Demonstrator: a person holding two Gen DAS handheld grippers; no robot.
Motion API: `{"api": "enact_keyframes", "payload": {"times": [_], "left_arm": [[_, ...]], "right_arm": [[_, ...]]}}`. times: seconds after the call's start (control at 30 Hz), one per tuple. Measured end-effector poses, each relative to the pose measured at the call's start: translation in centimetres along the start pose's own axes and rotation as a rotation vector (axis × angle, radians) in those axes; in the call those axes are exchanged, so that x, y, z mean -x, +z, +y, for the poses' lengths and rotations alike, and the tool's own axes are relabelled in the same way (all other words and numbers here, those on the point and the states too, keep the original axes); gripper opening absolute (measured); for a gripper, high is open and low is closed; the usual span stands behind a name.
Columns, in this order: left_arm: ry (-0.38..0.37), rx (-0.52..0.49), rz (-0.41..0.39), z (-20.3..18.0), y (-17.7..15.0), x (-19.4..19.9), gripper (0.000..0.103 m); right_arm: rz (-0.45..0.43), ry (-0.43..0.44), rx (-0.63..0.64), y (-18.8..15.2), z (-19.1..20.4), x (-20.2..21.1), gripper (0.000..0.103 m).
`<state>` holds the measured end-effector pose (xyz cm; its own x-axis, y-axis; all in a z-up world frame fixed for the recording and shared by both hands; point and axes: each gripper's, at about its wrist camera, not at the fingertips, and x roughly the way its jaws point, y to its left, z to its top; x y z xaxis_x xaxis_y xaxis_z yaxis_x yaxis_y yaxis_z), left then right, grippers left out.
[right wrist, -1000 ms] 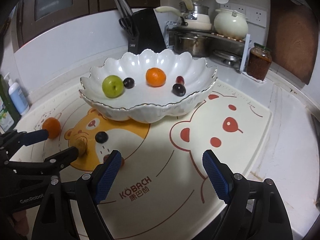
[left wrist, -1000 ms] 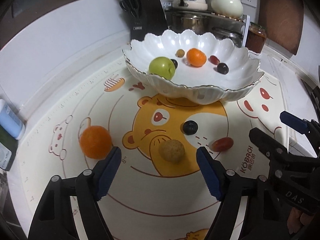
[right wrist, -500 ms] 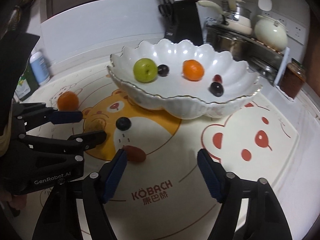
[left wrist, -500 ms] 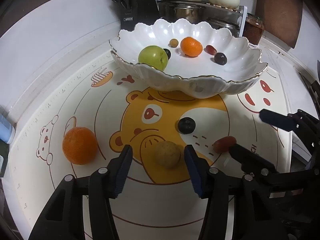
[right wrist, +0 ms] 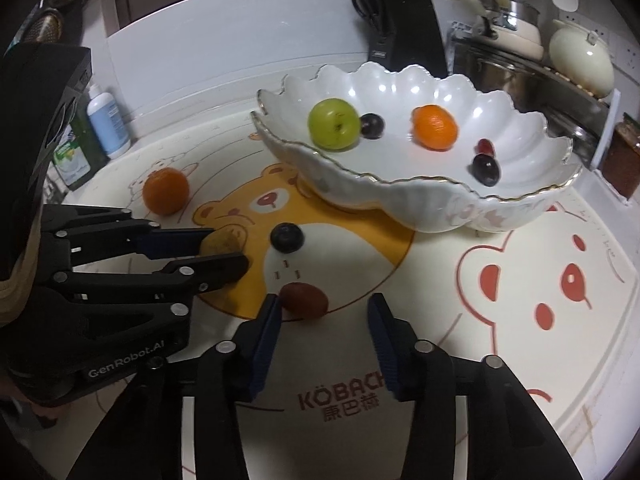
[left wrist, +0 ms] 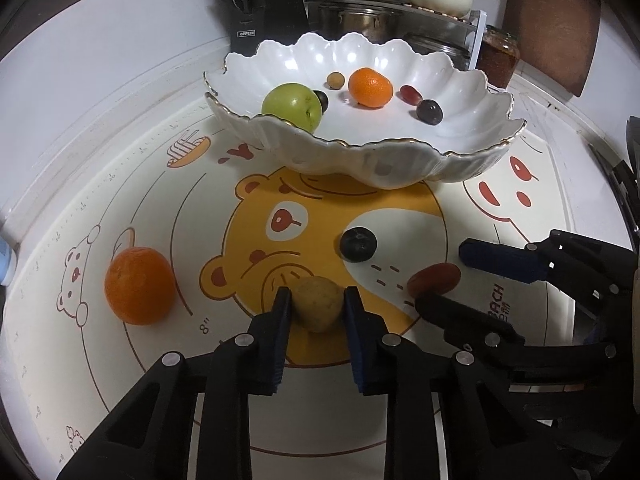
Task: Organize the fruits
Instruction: 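Grasp a small tan fruit with the left tool while the right tool grasps a red date, then carry the tan fruit and red date into the bowl and open both tools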
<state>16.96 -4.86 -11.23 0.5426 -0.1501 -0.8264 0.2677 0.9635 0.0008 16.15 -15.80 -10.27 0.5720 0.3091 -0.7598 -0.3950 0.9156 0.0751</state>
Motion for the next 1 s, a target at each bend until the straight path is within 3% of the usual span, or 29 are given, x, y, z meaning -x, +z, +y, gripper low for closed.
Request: {"api": "enact_keyframes", "payload": {"times": [0.47, 0.6, 1.0], "left_arm": [[0.001, 0.049, -0.002, 1.0, -0.9, 0.9, 0.026], [0.001, 0.052, 0.0, 1.1, -1.0, 0.9, 0.026], [0.0, 0.046, -0.037, 0.7, -0.4, 2.6, 0.026]], "right_arm": [[-0.01, -0.007, 0.03, 0.1, 1.2, -0.2, 0.039], [-0.019, -0.034, 0.033, 0.1, 1.2, -0.1, 0.029], [-0.06, -0.033, 0.025, 0.7, 1.3, 1.6, 0.028]]}}
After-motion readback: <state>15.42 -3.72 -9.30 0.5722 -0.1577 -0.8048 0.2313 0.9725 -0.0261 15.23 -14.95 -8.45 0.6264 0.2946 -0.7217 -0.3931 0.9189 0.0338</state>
